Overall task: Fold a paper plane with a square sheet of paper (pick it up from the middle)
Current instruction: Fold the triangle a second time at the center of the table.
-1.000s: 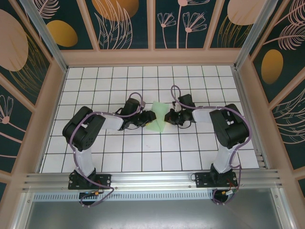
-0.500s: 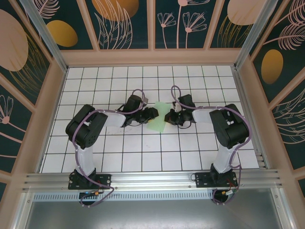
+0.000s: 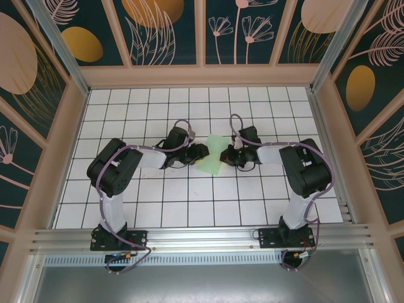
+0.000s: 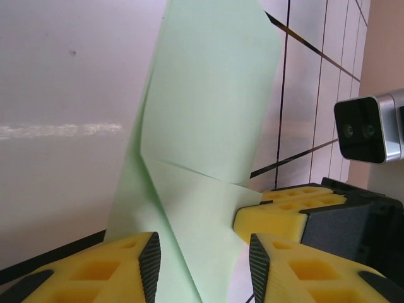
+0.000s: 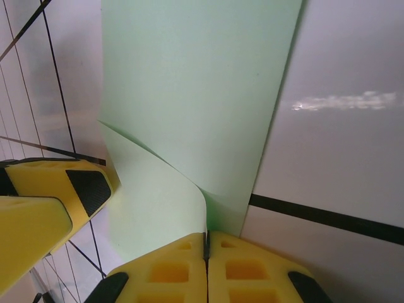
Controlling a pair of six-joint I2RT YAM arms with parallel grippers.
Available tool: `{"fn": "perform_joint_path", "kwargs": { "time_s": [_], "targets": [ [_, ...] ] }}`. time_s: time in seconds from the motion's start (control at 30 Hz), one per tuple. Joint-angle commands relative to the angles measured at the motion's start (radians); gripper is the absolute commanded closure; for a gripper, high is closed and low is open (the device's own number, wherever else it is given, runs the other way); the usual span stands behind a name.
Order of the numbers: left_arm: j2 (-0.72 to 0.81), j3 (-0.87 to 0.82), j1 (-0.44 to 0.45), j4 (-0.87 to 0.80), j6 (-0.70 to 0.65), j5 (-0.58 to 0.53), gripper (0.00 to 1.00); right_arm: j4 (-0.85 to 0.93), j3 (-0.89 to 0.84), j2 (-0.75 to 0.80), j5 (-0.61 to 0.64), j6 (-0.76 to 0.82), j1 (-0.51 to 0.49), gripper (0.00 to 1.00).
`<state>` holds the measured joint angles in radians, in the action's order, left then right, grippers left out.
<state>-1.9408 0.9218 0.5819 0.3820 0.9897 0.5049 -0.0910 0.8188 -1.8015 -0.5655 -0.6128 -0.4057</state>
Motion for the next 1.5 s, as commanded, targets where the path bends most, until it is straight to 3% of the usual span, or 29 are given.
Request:
{"fn": "perform_joint_path", "kwargs": {
  "time_s": [0.0,0.53,1.47],
  "targets": [
    [0.003,-0.014,0.003,-0.007,0.007,-0.014,0.55,-0.019,-0.026,0.027,0.026,-0.019,0.009,0.93],
    [-0.027,0.004,0.004,-0.060,0.005,-0.026,0.56,-0.124,-0.098,0.081,-0.021,-0.068,0.031,0.93],
    [-0.015,0.045,0.009,0.048,-0.035,0.129,0.51,-0.274,-0.217,0.195,-0.054,-0.138,0.056,0.93]
  ]
}}
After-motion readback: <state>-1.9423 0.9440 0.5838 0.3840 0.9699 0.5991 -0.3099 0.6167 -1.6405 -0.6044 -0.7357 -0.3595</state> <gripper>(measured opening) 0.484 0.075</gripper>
